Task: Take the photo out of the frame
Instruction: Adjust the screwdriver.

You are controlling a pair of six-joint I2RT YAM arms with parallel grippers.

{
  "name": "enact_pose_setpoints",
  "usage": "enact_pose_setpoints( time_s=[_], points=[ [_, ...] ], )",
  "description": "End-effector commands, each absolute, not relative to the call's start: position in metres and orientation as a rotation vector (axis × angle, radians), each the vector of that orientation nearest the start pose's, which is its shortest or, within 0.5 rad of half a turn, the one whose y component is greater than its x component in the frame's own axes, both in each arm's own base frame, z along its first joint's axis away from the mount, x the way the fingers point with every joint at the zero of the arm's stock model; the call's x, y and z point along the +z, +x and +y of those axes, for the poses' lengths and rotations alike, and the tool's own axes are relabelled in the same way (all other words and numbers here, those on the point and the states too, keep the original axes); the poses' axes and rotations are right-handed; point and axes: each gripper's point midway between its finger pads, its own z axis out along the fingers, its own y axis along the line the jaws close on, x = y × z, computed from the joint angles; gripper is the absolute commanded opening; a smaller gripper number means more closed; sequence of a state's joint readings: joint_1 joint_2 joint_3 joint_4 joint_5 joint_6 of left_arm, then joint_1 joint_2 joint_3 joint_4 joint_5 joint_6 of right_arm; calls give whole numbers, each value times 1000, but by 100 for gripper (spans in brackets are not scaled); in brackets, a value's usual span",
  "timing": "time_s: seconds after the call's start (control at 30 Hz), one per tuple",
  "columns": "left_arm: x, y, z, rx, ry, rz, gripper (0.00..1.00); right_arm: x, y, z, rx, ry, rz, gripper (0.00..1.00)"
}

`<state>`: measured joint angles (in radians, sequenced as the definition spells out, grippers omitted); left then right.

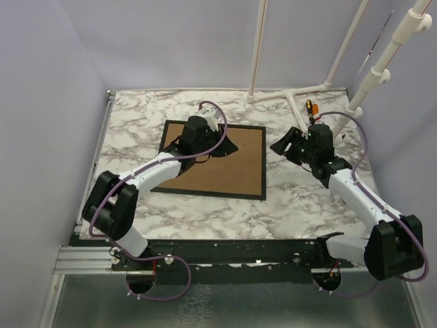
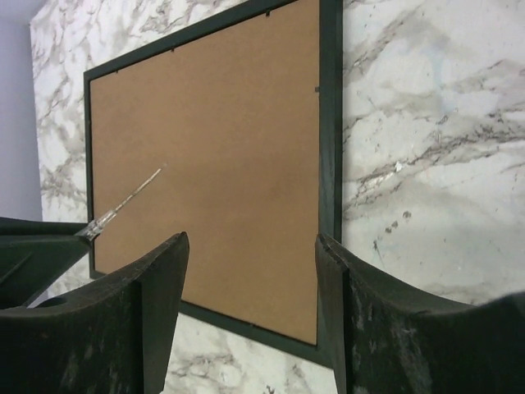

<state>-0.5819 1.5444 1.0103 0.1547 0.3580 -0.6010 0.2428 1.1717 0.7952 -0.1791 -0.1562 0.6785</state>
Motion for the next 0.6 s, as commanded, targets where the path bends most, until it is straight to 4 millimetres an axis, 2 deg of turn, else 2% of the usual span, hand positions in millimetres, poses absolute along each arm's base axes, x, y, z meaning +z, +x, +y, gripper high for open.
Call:
enact_pose_setpoints(
  time_s=[0.0, 0.1, 0.3, 0.43, 0.47, 0.57],
  points=[
    [184, 357, -328, -1106, 203, 2088, 0, 165, 368, 132, 630, 367, 2094, 64],
    [175, 369, -337, -1112, 211, 2108, 0, 149, 379, 134, 616, 378, 2123, 62],
    [152, 390, -357, -1144, 200, 2174, 0, 134, 397, 134, 589, 408, 2124, 62],
    [135, 402, -362, -1139, 148, 2249, 0, 124, 406, 133, 582, 439, 2138, 61],
    [132, 404, -364, -1137, 136, 2266, 0, 121, 409, 133, 593, 451, 2142, 58],
    [124, 411, -365, -1117, 98, 2313, 0, 111, 418, 135, 684, 468, 2152, 39]
  ],
)
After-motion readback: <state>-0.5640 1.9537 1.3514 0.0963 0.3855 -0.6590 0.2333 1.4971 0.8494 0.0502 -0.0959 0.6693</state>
